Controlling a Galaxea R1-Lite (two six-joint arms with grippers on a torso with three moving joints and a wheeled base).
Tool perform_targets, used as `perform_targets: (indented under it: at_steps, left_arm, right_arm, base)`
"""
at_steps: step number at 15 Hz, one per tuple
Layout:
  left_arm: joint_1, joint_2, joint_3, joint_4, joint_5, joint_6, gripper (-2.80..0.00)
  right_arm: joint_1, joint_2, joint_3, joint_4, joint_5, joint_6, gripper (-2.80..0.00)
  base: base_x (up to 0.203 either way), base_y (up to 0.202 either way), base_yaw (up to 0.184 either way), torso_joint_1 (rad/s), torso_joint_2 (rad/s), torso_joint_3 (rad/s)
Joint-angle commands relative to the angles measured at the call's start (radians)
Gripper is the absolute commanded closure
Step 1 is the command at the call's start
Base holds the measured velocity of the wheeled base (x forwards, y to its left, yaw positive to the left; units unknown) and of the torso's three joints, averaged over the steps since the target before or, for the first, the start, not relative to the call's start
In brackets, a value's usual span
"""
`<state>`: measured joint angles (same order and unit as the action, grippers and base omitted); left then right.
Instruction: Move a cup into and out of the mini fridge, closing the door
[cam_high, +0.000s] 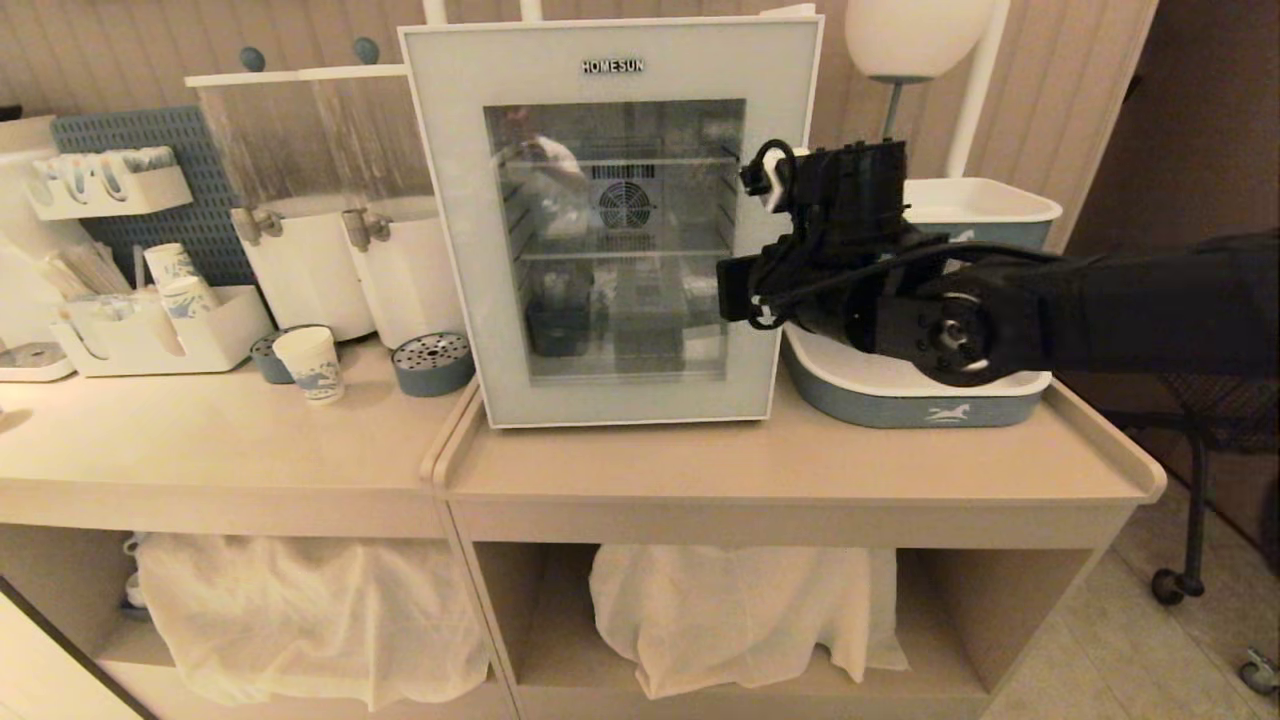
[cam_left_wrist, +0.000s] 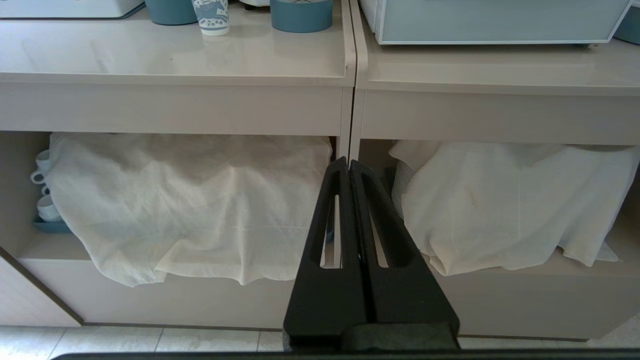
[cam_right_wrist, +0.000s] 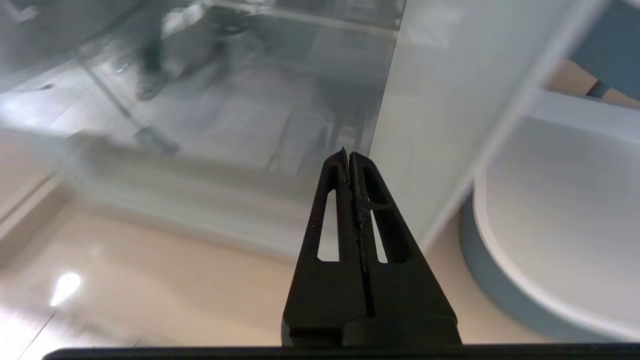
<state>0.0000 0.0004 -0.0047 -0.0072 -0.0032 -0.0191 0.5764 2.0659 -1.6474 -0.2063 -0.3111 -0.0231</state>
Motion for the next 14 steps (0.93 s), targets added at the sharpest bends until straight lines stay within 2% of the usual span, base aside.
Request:
perform_targets:
  at_steps: [1, 3, 6, 8, 9, 10, 11, 13, 14]
  left_arm:
    - [0.000, -0.002, 0.000, 0.000, 0.000, -0.001, 0.00]
    - [0.000, -0.002, 0.000, 0.000, 0.000, -0.001, 0.00]
    - [0.000, -0.002, 0.000, 0.000, 0.000, -0.001, 0.00]
    - [0.000, -0.002, 0.000, 0.000, 0.000, -0.001, 0.00]
    - [0.000, -0.002, 0.000, 0.000, 0.000, -0.001, 0.00]
    - [0.000, -0.002, 0.000, 0.000, 0.000, -0.001, 0.00]
    - [0.000, -0.002, 0.000, 0.000, 0.000, -0.001, 0.00]
    - [0.000, -0.002, 0.000, 0.000, 0.000, -0.001, 0.00]
    - [0.000, -0.002, 0.000, 0.000, 0.000, -0.001, 0.00]
  right_arm:
    - [0.018, -0.188, 0.123, -0.006, -0.005, 0.000, 0.00]
    - [0.036, -0.365, 0.269, -0.011, -0.052, 0.002, 0.00]
    - [0.060, -0.637, 0.497, -0.018, -0.182, 0.002, 0.00]
    - [0.078, -0.827, 0.615, -0.015, -0.326, -0.001, 0.00]
    - [0.077, -0.922, 0.674, -0.009, -0.422, -0.007, 0.00]
    - [0.047, -1.000, 0.722, -0.001, -0.491, -0.015, 0.00]
    - [-0.017, -1.061, 0.758, 0.005, -0.536, -0.021, 0.00]
    - [-0.160, -1.188, 0.818, 0.013, -0.586, -0.027, 0.00]
    - [-0.257, -1.251, 0.846, 0.012, -0.595, -0.029, 0.00]
  base:
    - [0.000, 0.000, 0.000, 0.000, 0.00, 0.000]
    - [0.000, 0.000, 0.000, 0.000, 0.00, 0.000]
    - [0.000, 0.000, 0.000, 0.000, 0.00, 0.000]
    - [0.000, 0.000, 0.000, 0.000, 0.00, 0.000]
    - [0.000, 0.000, 0.000, 0.000, 0.00, 0.000]
    - [0.000, 0.000, 0.000, 0.000, 0.00, 0.000]
    - [0.000, 0.000, 0.000, 0.000, 0.00, 0.000]
    - [0.000, 0.000, 0.000, 0.000, 0.00, 0.000]
    - [0.000, 0.000, 0.000, 0.000, 0.00, 0.000]
